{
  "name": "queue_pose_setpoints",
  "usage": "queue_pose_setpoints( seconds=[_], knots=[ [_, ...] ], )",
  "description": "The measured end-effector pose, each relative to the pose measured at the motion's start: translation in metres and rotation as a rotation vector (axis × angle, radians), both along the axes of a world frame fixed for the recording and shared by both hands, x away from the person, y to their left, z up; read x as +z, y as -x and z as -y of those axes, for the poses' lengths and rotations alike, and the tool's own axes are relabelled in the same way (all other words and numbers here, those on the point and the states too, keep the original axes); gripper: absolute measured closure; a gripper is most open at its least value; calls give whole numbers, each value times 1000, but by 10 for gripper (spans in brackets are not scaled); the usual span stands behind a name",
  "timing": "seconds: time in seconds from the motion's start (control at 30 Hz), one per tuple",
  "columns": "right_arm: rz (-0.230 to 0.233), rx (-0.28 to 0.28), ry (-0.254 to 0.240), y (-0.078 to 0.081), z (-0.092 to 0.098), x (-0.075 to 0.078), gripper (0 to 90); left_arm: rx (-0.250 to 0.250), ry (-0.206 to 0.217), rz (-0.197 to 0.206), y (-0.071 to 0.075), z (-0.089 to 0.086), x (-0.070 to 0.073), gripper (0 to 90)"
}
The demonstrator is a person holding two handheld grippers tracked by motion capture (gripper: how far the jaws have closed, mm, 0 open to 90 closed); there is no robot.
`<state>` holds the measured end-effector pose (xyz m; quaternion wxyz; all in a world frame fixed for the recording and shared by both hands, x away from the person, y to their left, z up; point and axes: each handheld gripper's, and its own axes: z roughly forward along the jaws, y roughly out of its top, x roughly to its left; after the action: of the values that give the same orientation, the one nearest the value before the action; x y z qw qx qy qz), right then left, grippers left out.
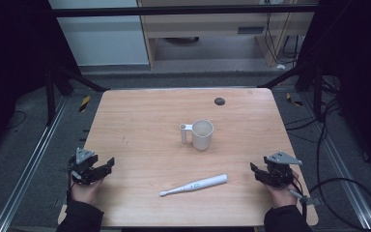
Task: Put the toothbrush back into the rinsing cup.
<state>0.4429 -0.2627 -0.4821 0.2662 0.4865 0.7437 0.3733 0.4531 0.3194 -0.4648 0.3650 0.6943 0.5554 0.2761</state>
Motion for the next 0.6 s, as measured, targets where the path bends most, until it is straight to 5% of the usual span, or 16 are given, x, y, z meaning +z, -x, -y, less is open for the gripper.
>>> queue_pose_setpoints(
  seconds=[0.6],
  knots=[
    [19, 136, -41, 7, -31, 14, 602, -34, -41, -2, 5, 8, 2, 402]
  ],
)
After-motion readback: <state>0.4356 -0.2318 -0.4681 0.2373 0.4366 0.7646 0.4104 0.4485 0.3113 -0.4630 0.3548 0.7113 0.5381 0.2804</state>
